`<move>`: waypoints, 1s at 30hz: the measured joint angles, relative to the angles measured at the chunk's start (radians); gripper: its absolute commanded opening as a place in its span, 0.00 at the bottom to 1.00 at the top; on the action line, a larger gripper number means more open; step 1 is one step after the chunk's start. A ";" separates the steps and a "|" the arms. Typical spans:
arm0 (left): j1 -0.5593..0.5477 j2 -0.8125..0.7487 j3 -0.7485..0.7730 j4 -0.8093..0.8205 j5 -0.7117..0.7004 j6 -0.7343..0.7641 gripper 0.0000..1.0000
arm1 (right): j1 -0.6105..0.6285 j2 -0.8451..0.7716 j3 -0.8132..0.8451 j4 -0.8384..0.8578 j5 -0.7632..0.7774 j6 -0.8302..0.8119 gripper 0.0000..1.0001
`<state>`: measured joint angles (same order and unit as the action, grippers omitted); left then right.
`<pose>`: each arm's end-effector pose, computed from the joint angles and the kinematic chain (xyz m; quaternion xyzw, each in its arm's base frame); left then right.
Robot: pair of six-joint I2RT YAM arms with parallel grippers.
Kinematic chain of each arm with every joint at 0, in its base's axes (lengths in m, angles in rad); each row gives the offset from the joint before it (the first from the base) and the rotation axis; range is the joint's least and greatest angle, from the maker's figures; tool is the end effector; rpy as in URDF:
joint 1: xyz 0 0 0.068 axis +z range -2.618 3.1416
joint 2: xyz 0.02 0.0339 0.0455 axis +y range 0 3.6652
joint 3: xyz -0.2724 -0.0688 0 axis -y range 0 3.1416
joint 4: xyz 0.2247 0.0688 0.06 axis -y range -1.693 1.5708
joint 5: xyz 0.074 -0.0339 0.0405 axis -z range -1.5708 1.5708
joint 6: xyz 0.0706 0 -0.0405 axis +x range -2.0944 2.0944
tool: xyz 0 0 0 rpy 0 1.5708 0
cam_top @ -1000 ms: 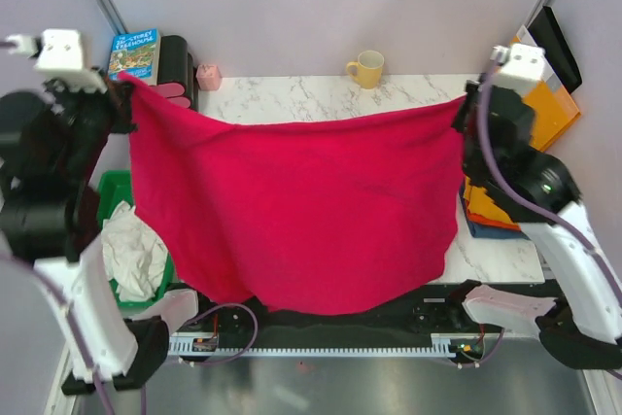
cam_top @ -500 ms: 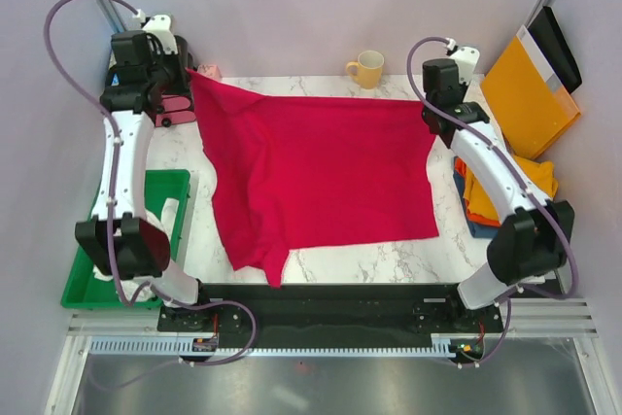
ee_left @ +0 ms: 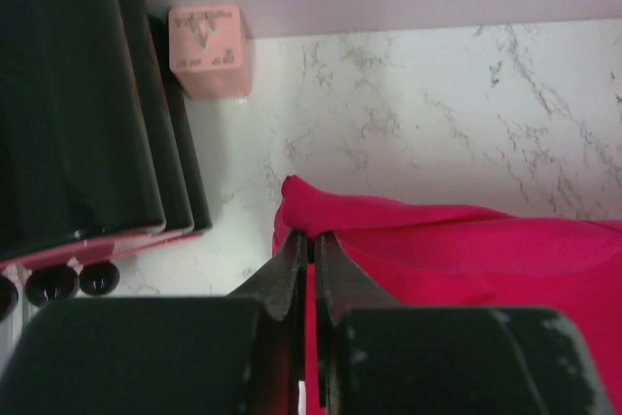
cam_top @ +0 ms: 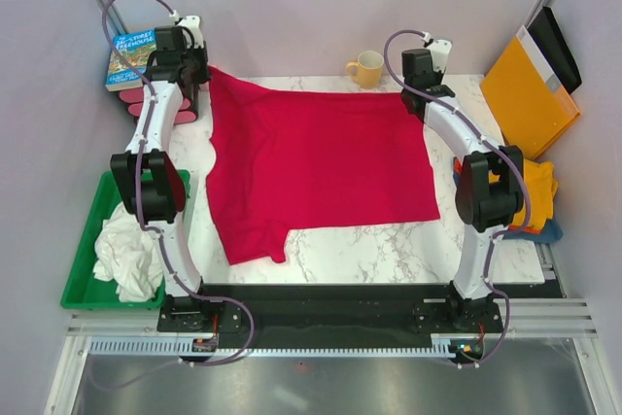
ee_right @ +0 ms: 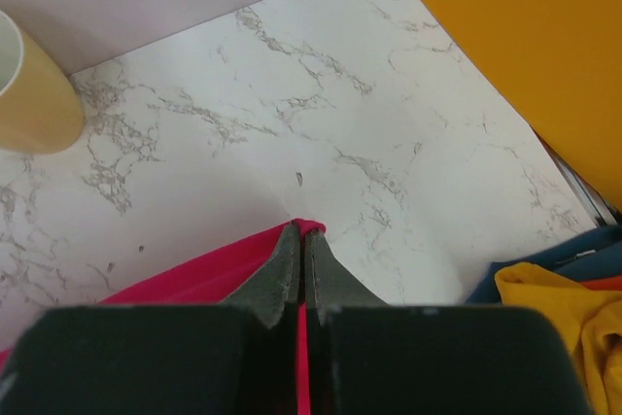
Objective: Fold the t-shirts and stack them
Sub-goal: Flatten out the tshirt, then fold the flattened tshirt in 1/3 of the way
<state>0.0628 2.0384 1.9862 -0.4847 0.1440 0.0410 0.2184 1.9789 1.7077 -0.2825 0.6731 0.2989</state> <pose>0.4936 0.0209 0.3313 0.0261 0.8674 -0.0369 0.4955 0.4689 0.0590 0.2932 0.1938 0.8173 -0.1613 0.5181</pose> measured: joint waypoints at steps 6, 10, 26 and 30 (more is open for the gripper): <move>-0.031 0.102 0.145 0.016 -0.021 0.001 0.02 | -0.014 0.094 0.075 0.014 0.003 0.001 0.00; -0.042 0.159 0.203 0.018 -0.035 0.002 0.02 | -0.020 0.138 0.108 0.022 0.004 0.001 0.00; -0.051 0.156 0.011 0.061 -0.064 0.003 0.02 | -0.019 0.182 0.031 0.088 0.001 0.020 0.00; -0.046 0.080 -0.098 0.068 -0.062 0.001 0.02 | -0.019 0.173 -0.025 0.090 0.001 0.032 0.00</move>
<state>0.0170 2.1181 1.8885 -0.4171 0.0822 0.0418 0.1989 2.1517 1.6825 -0.1928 0.6743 0.3309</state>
